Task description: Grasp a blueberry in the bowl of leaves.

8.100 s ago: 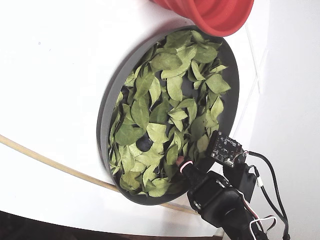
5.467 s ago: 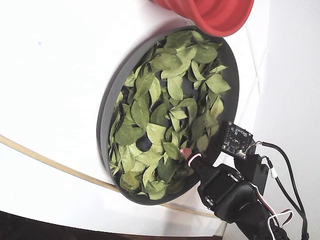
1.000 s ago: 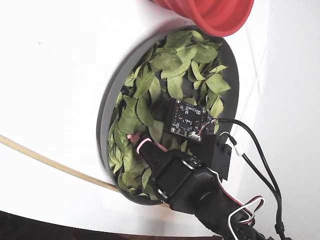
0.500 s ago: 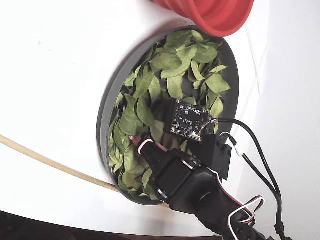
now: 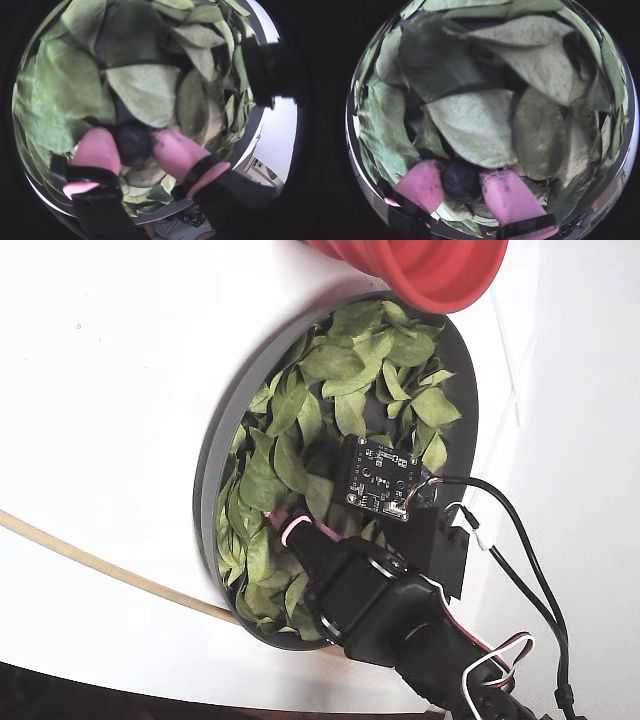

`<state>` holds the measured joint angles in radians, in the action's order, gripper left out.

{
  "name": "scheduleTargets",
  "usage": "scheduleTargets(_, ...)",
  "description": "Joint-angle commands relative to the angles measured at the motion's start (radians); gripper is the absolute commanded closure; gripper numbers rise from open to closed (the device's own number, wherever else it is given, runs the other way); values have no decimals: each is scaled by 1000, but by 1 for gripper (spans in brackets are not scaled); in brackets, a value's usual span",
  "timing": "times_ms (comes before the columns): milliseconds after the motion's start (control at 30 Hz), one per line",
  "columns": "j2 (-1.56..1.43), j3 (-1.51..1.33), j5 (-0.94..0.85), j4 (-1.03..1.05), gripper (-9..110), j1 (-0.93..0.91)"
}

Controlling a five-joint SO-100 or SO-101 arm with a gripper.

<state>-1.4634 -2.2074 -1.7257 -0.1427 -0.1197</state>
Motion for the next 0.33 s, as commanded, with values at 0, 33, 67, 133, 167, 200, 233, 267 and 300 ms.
scheduleTargets(0, -109, -8, -8, -14, 88, 3)
scheduleTargets(33, -115, -9, -8, -14, 88, 3)
scheduleTargets(67, -118, -9, -8, -14, 88, 3)
scheduleTargets(133, -127, -12, -11, -12, 88, 3)
scheduleTargets(167, -132, -14, -11, -12, 88, 3)
scheduleTargets(200, -137, -14, -11, -12, 88, 3)
scheduleTargets(233, -140, -14, -11, -12, 88, 3)
scheduleTargets(267, -144, -15, -11, -12, 88, 5)
scheduleTargets(300, -150, -17, -11, -11, 88, 6)
